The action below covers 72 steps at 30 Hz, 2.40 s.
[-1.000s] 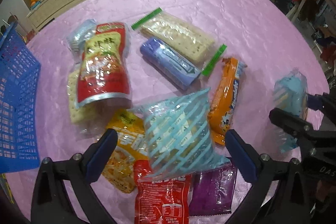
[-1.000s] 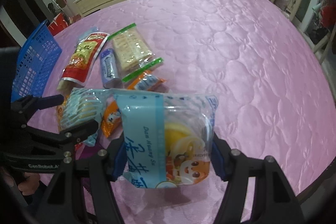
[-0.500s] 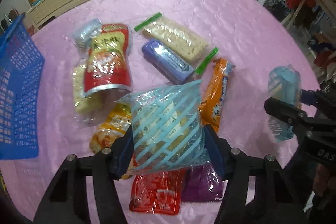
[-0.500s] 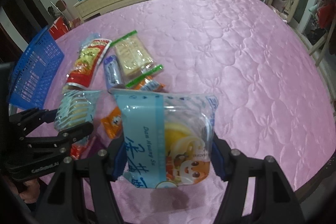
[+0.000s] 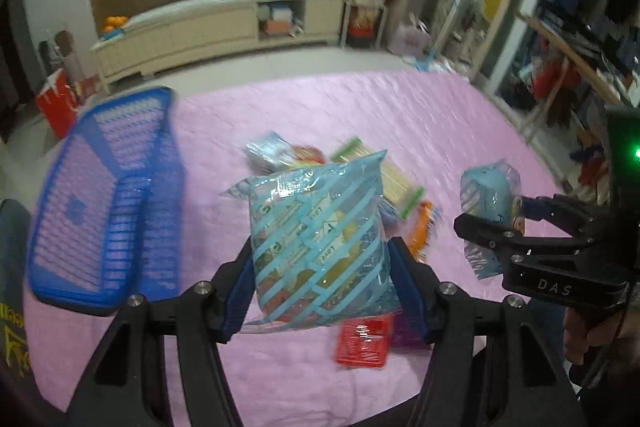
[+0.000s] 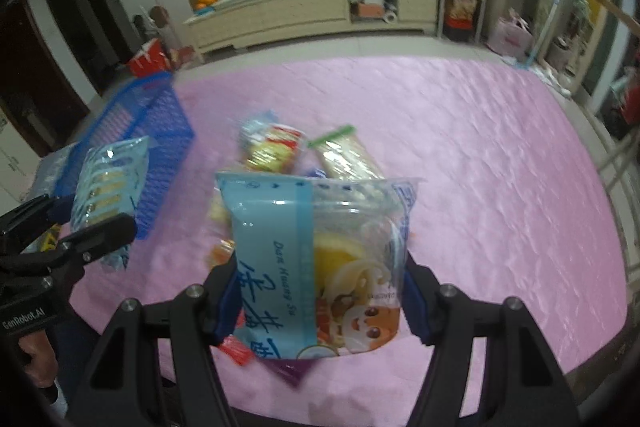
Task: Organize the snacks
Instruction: 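Lift both bags and carry them over the blue basket, then open both tools to drop the bags into the blue basket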
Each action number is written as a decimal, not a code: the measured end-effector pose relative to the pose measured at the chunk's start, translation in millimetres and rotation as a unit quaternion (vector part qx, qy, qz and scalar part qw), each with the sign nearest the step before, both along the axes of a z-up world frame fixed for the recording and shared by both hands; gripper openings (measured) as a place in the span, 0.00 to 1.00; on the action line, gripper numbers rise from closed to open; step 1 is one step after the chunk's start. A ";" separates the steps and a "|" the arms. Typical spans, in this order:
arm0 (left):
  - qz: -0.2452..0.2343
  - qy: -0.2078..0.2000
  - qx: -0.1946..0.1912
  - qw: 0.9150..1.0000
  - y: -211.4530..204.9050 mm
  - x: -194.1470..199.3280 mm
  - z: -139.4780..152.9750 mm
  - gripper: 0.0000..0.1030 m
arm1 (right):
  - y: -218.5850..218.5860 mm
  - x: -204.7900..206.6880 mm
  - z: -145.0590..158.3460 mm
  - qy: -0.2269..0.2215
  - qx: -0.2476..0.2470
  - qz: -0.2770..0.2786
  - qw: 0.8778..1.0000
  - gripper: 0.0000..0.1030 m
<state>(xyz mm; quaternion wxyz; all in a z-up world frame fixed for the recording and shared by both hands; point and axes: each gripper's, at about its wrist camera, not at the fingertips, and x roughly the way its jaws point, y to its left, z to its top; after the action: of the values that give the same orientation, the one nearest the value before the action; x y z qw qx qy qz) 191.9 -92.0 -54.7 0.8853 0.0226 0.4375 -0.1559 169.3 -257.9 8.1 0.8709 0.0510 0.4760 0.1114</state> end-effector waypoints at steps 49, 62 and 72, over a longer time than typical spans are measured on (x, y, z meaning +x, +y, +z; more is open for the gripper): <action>0.099 0.020 0.023 0.995 236.0 25.3 -19.6 0.59 | 272.9 54.6 4.3 0.017 -0.012 0.192 0.981 0.69; 0.094 0.025 0.022 0.995 234.1 26.9 -16.0 0.59 | 265.7 58.2 9.0 0.018 -0.007 0.183 0.983 0.69; 0.096 0.020 0.031 0.995 229.2 20.5 -4.9 0.69 | 253.8 58.2 19.8 0.021 0.009 0.171 0.985 0.89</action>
<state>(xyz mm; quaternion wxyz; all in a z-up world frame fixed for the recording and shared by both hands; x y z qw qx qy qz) 212.5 137.1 -59.6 0.8861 0.0048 0.4601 -0.0565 227.5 -4.2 27.9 0.8283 -0.0205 0.4948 0.2620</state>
